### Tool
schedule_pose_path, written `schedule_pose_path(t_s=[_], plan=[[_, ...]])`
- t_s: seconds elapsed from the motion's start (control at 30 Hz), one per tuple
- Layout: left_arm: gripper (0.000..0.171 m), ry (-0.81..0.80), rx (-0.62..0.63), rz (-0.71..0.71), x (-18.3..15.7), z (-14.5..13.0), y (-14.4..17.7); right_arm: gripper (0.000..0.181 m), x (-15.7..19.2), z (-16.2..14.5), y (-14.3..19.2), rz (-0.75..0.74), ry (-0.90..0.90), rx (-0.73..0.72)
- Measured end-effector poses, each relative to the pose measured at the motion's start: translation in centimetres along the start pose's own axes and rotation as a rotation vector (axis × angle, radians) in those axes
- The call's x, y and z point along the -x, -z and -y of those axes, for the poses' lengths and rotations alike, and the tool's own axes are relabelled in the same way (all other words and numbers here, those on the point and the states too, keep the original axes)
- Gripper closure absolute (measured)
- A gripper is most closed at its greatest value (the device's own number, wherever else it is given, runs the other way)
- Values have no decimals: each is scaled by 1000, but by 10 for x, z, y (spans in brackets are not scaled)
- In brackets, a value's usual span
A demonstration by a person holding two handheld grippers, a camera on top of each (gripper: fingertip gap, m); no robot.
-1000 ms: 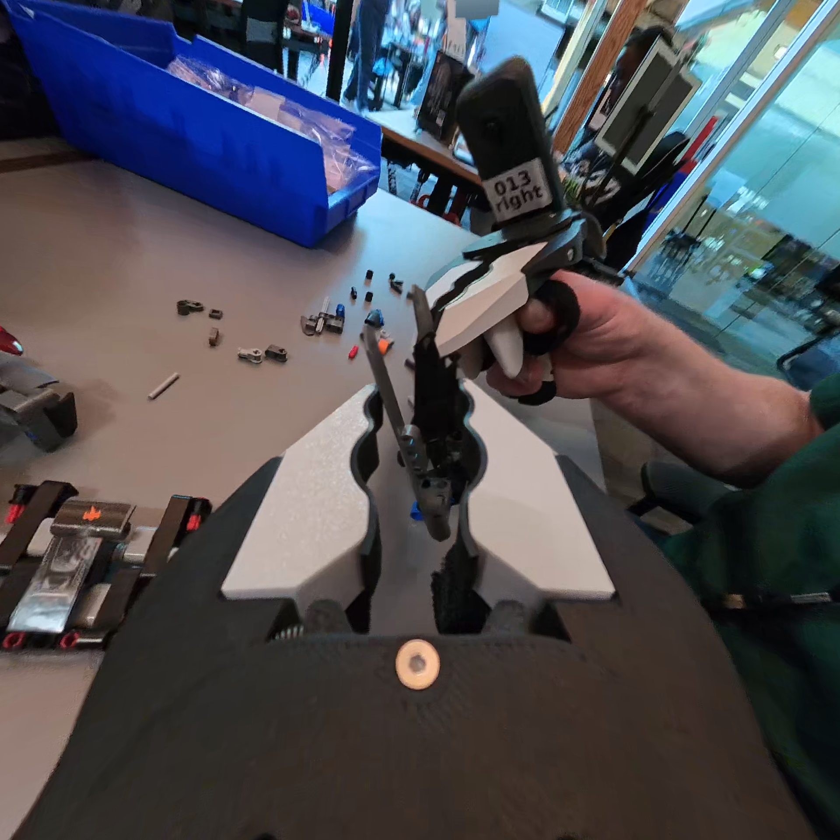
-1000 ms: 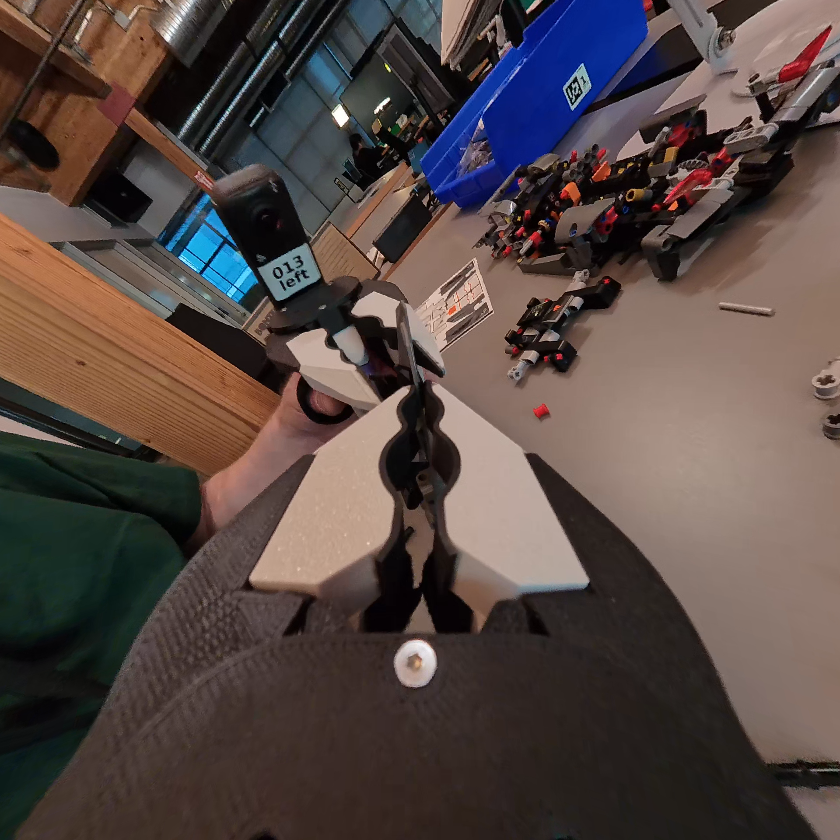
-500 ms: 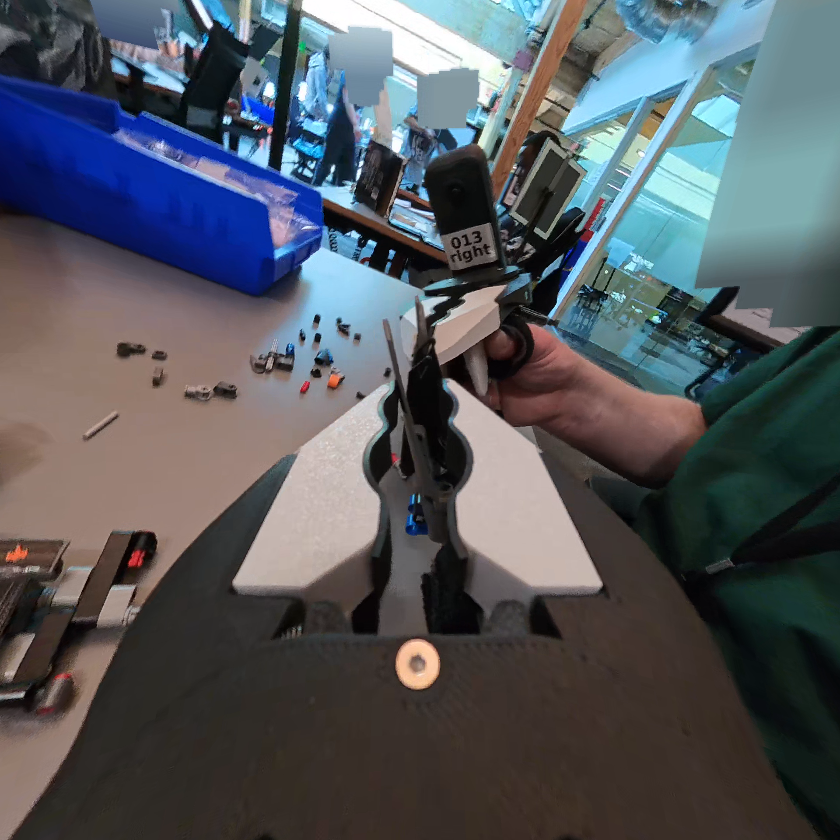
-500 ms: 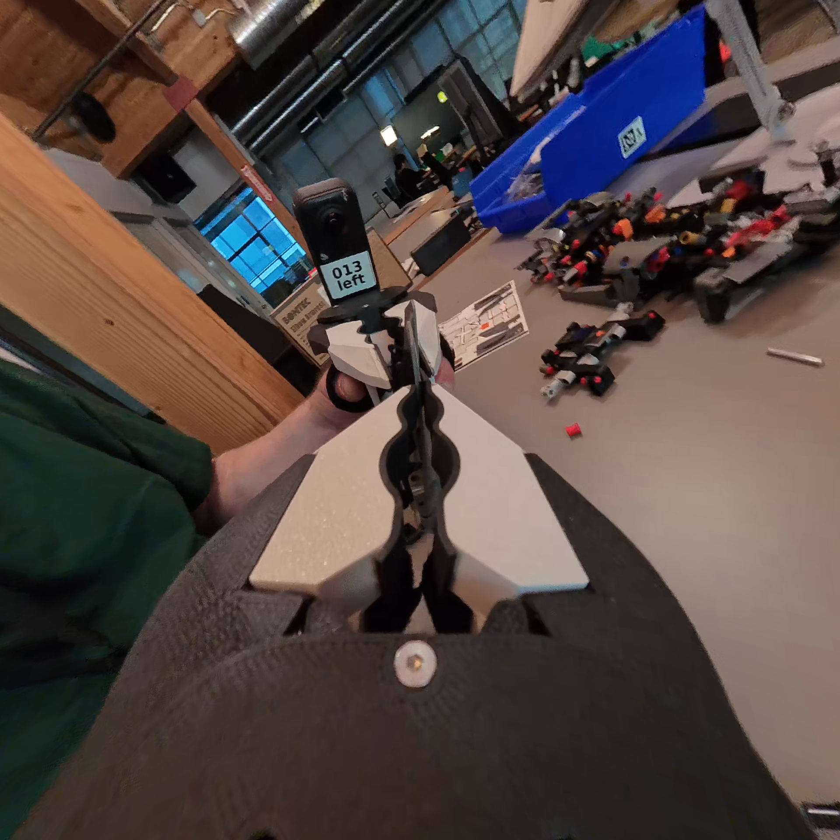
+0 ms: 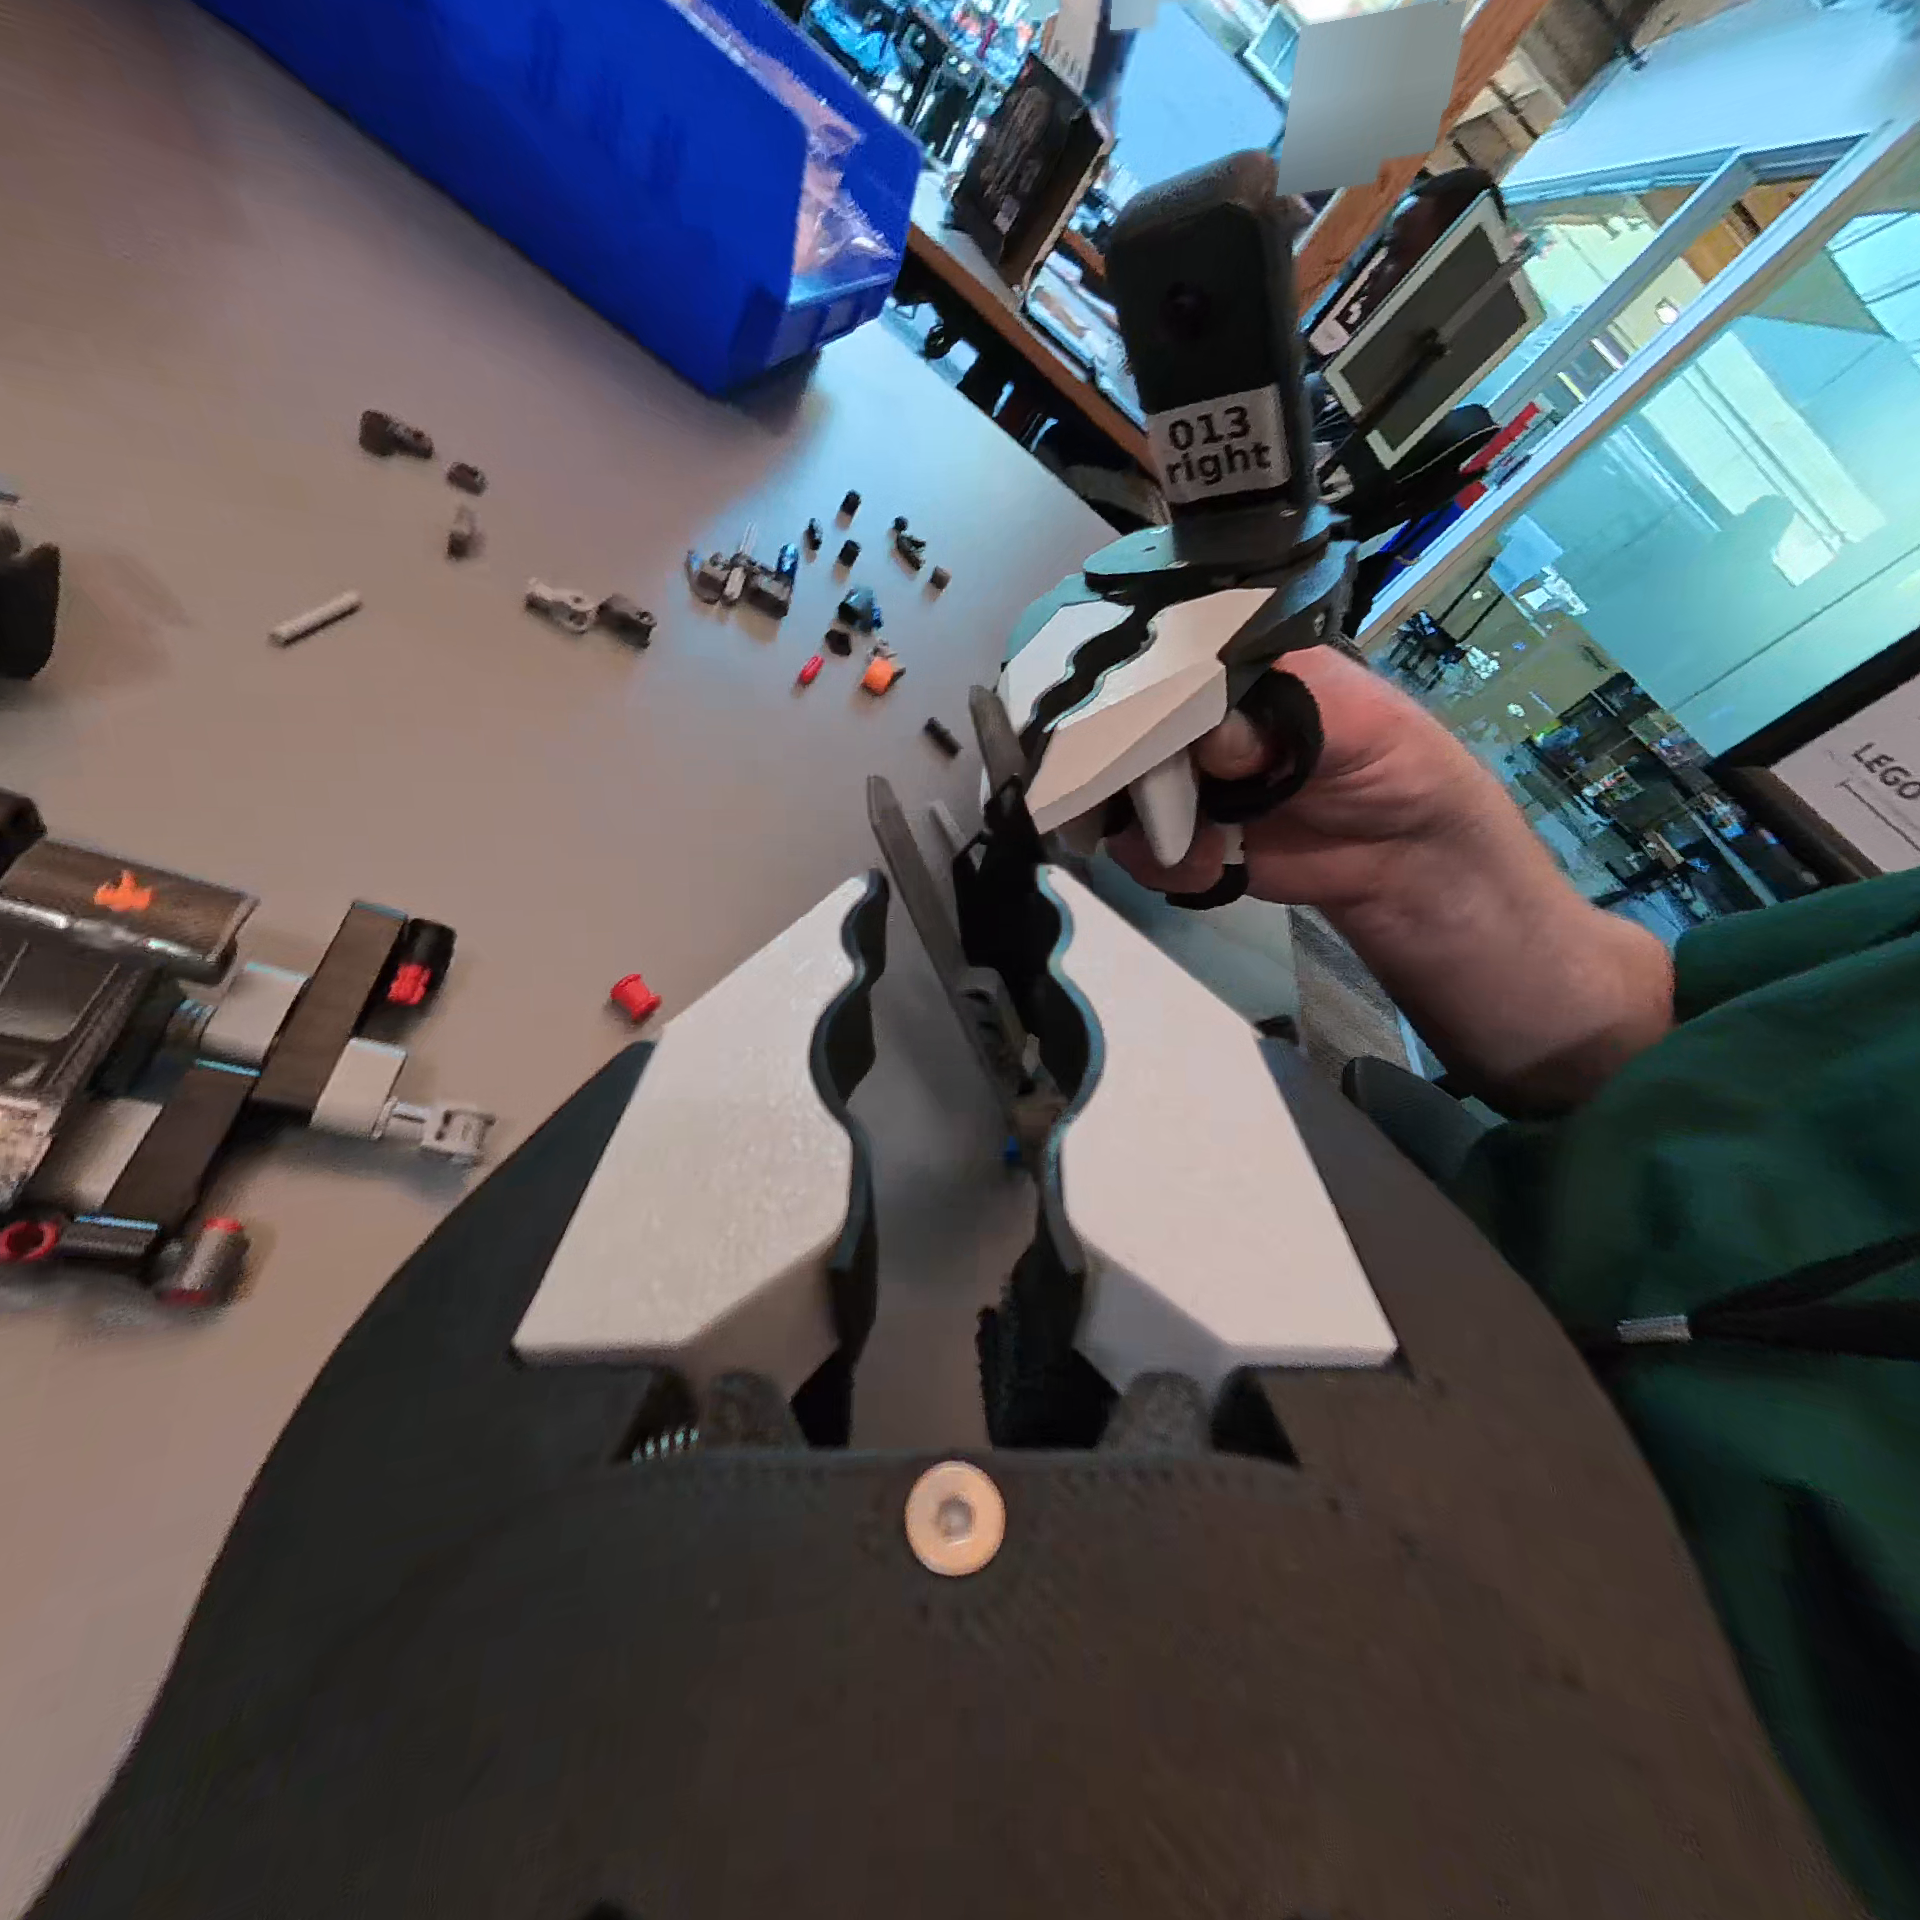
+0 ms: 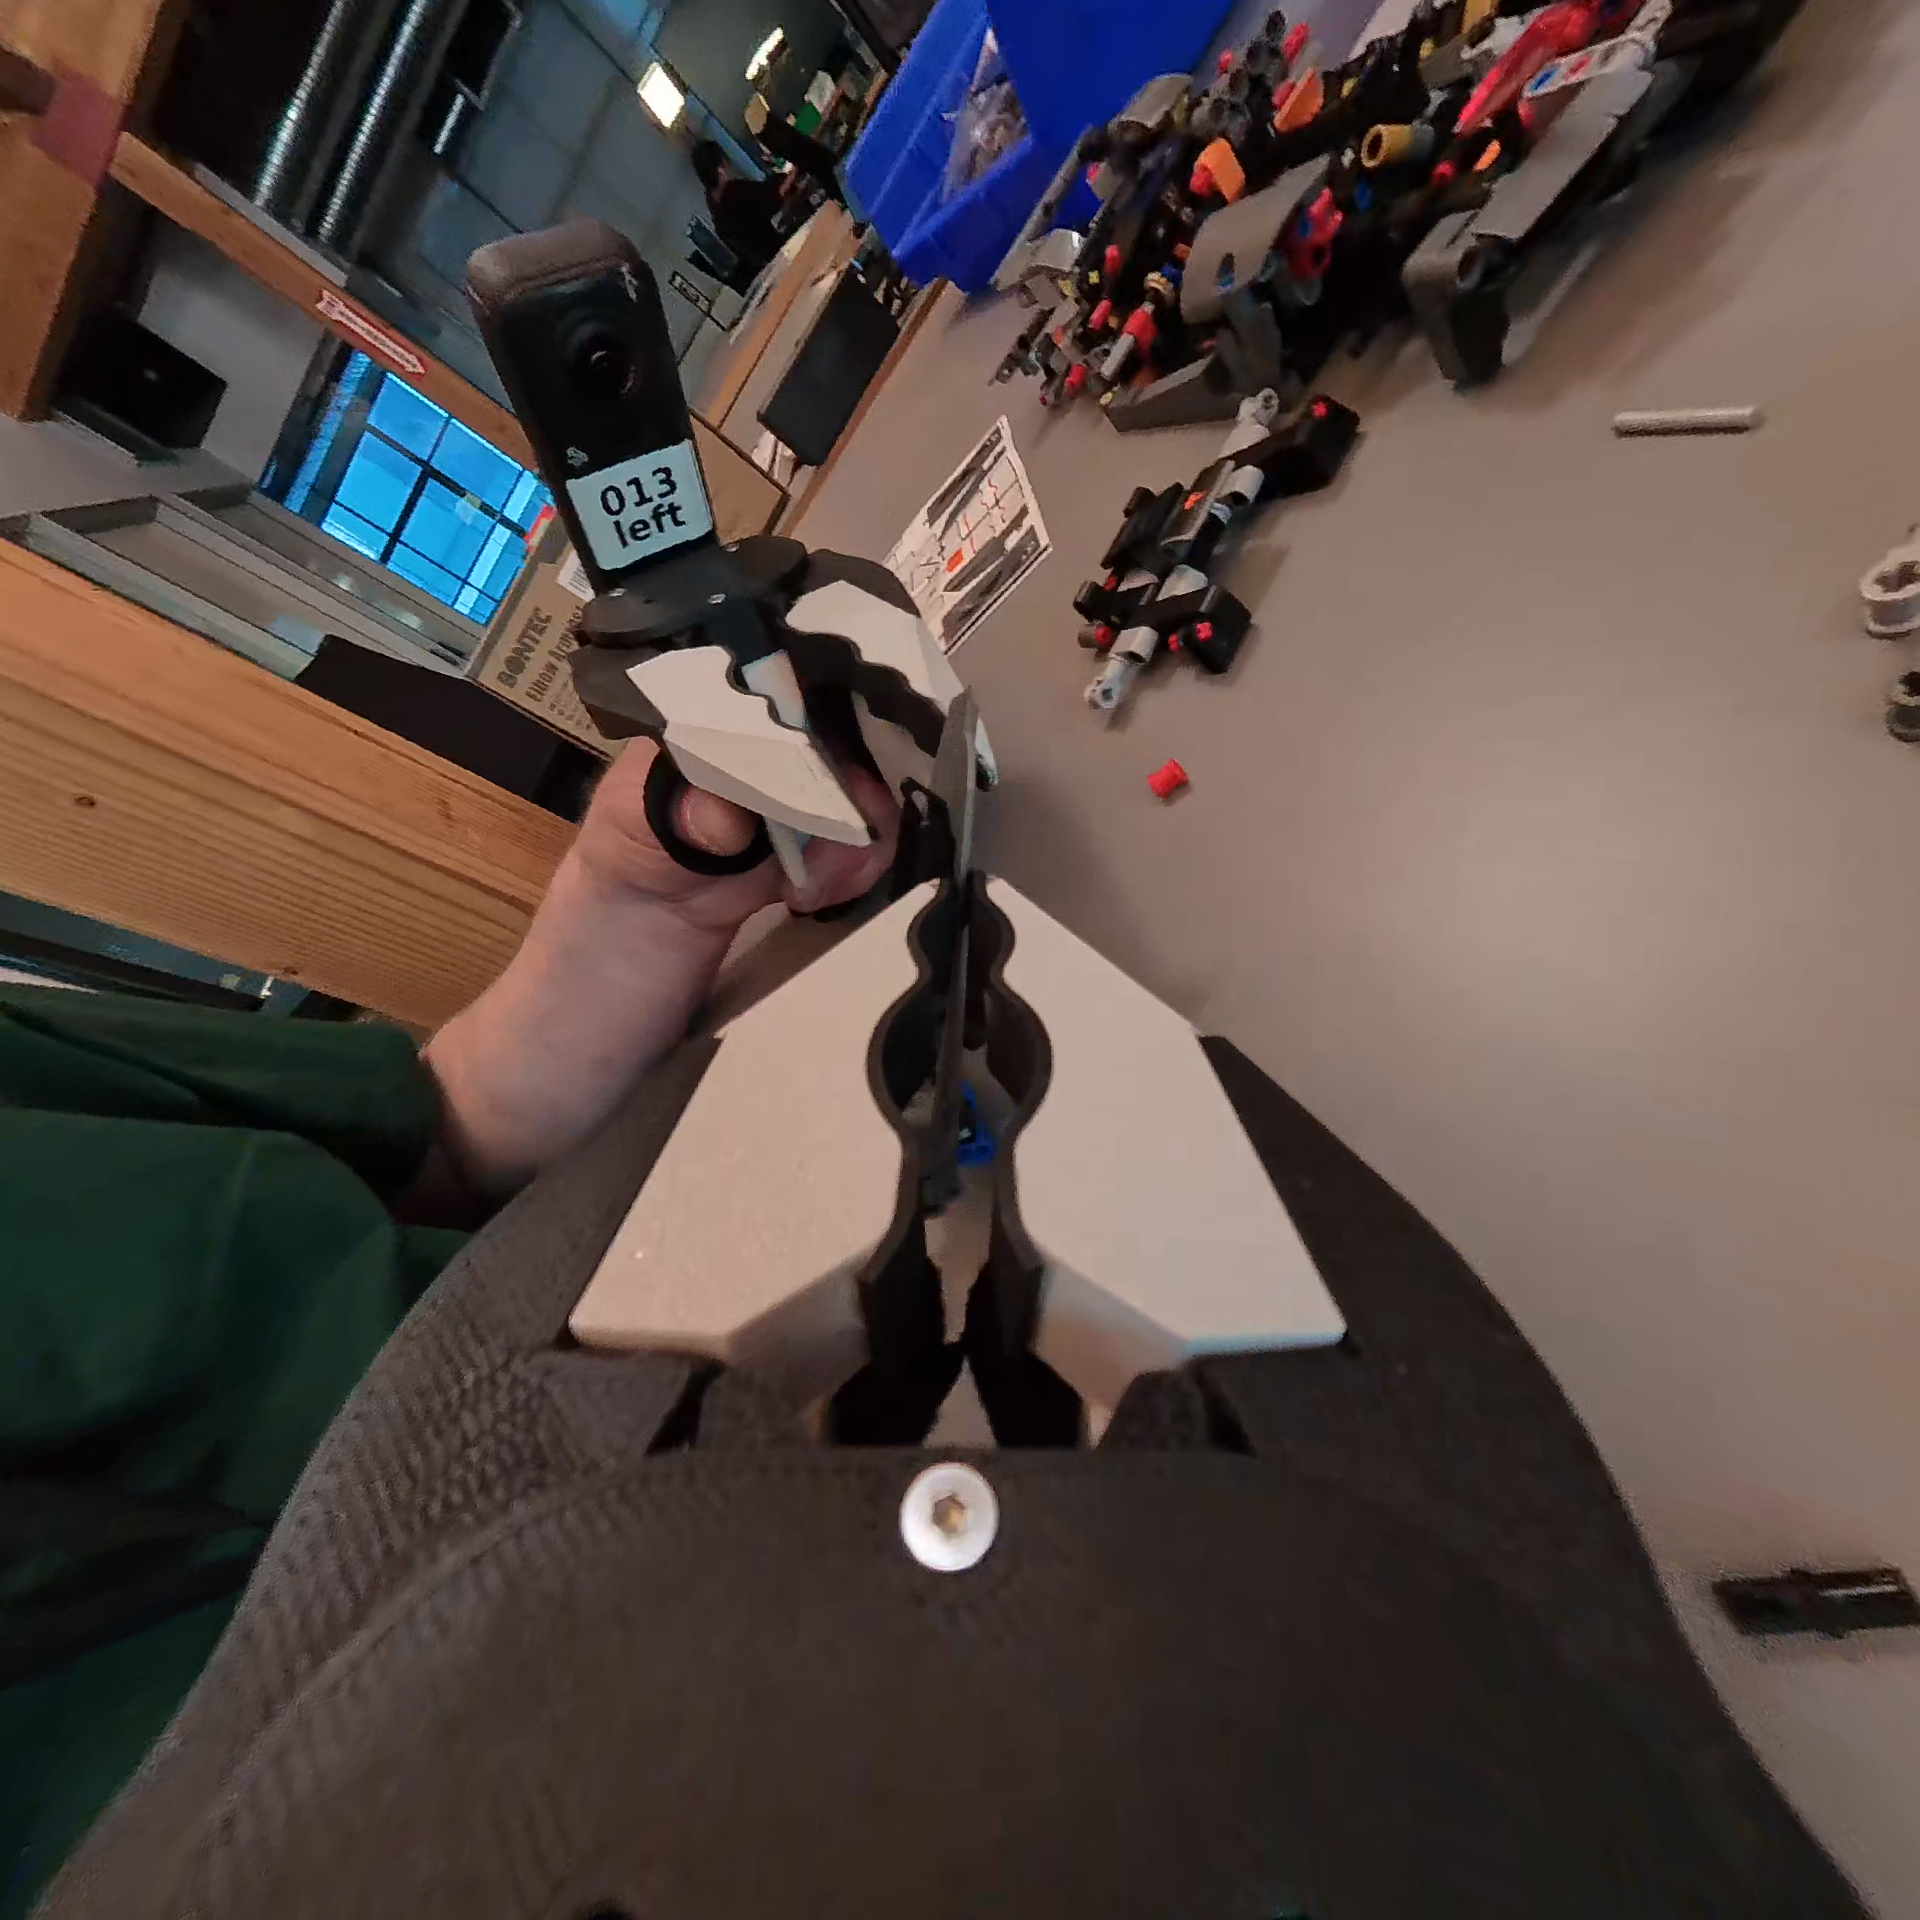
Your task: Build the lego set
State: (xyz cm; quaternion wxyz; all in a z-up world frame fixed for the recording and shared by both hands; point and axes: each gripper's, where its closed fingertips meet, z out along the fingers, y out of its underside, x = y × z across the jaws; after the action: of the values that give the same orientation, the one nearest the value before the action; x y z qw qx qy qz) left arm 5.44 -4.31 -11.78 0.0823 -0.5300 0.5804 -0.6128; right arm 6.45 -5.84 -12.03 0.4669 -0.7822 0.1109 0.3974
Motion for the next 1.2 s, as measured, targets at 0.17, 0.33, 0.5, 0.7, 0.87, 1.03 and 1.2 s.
schedule_pose_path(t_s=[0.17, 0.33, 0.5, 0.7, 0.87, 1.03, 1.2], plan=[[150, 9, 70, 61, 13, -7, -2, 179, -15, -1, -3, -59, -3, 29], [151, 1, 105, 123, 25, -11, 1, 173, -27, -5, -4, -151, 25, 71], [150, -28, 134, 143, 26, -14, 0, 148, -38, -7, -3, -230, 44, 103], [146, -74, 143, 166, 21, -14, 2, 139, -36, 0, 10, -227, 78, 75], [144, -200, 149, 127, 1, -11, 4, 153, -24, 0, 21, -247, 289, 142], [141, -307, 221, 135, -3, -23, 4, 151, -13, -10, 16, -185, 451, 246], [143, -374, 221, 119, -6, -17, 6, 155, -5, -16, 14, -142, 562, 319]])
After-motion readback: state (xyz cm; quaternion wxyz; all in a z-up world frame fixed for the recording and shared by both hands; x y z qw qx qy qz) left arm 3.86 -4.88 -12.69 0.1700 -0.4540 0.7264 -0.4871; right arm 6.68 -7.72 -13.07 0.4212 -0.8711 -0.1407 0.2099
